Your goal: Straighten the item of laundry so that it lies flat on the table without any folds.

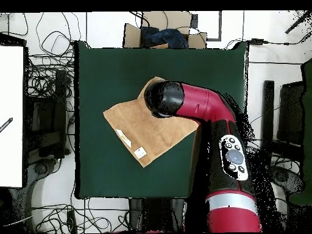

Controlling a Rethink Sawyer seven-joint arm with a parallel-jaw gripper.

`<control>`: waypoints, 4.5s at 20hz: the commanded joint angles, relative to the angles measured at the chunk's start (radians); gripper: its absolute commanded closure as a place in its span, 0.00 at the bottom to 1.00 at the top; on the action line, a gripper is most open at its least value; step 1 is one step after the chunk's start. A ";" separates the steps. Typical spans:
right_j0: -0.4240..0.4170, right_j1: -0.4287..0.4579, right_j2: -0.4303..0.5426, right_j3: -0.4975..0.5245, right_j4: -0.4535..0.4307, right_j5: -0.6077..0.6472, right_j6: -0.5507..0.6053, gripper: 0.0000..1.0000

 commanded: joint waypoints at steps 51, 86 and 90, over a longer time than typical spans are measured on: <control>-0.097 0.259 0.037 0.168 -0.063 -0.395 0.130 0.00; -0.114 0.131 -0.036 0.371 -0.091 -0.291 0.121 0.00; -0.116 0.114 -0.042 0.381 -0.093 -0.281 0.112 0.00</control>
